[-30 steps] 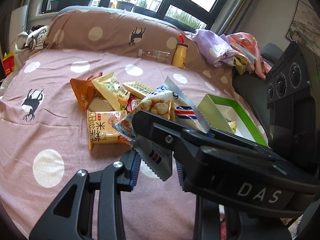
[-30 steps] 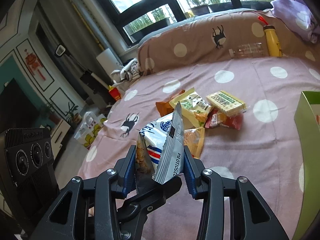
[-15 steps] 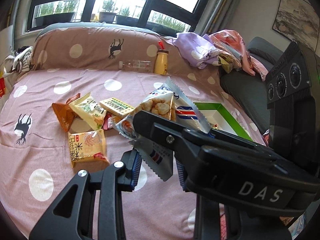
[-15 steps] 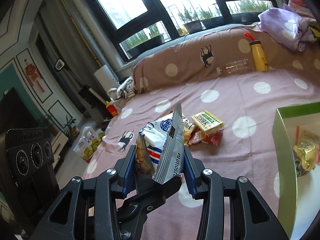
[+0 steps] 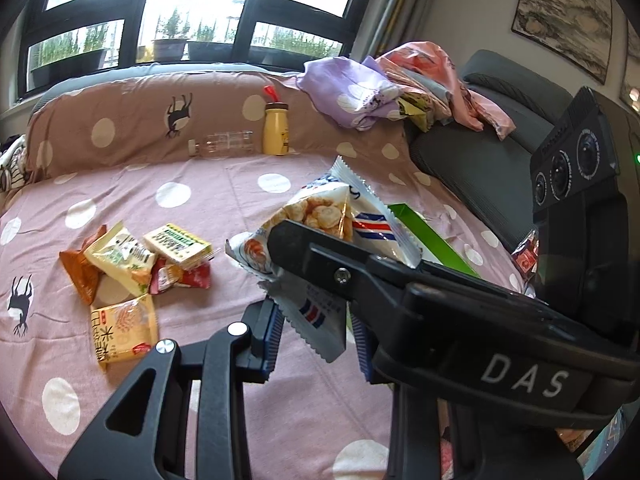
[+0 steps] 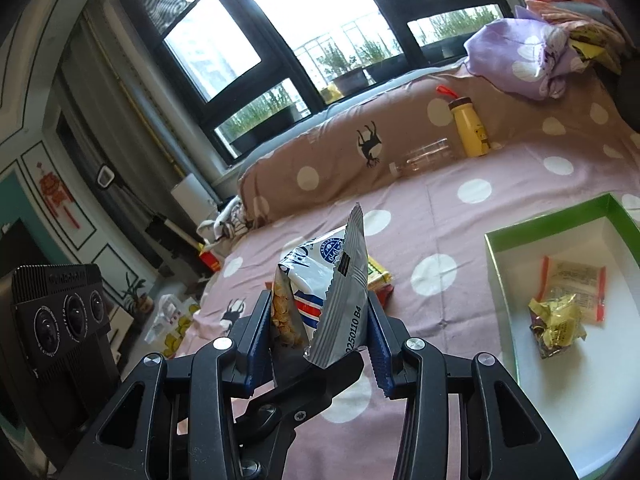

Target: Organize snacks

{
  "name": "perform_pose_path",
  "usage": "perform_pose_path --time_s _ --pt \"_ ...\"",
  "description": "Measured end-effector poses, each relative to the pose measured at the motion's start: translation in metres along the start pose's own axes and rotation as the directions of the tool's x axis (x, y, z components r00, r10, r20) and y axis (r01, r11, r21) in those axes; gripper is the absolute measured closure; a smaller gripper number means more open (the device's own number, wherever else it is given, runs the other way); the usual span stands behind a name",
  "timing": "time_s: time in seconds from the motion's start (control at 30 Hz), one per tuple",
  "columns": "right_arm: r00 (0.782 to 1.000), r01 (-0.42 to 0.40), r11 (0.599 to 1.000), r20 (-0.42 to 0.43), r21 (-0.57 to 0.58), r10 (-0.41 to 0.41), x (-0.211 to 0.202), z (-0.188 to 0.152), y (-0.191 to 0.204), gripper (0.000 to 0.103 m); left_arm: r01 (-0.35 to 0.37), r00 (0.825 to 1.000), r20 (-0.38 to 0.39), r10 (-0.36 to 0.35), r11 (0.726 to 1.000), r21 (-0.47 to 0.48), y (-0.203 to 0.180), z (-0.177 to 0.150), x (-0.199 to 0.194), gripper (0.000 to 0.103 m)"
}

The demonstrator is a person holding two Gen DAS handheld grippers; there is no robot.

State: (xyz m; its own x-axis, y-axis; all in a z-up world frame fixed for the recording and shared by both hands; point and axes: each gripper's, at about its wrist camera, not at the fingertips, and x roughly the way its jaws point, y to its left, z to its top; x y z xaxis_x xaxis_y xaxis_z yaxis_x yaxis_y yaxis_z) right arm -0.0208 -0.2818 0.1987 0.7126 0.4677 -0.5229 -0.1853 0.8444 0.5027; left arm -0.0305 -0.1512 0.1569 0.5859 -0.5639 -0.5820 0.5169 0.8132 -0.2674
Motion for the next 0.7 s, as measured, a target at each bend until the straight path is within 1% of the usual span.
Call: perform_pose_path --time_s 0.37,0.7 --pt "0.998 0.05 0.996 0.036 0.08 -0.053 -0.018 0.006 -0.036 0.057 0.046 0.998 -0.043 -0.044 0.998 0.05 -0.029 0.011 0.029 0.072" --pt "0.995 0.079 0.986 0.051 0.149 -0.088 -0.027 0.009 -0.065 0.057 0.072 0.994 -0.094 -0.063 0.993 0.093 -0.053 0.017 0.053 0.072"
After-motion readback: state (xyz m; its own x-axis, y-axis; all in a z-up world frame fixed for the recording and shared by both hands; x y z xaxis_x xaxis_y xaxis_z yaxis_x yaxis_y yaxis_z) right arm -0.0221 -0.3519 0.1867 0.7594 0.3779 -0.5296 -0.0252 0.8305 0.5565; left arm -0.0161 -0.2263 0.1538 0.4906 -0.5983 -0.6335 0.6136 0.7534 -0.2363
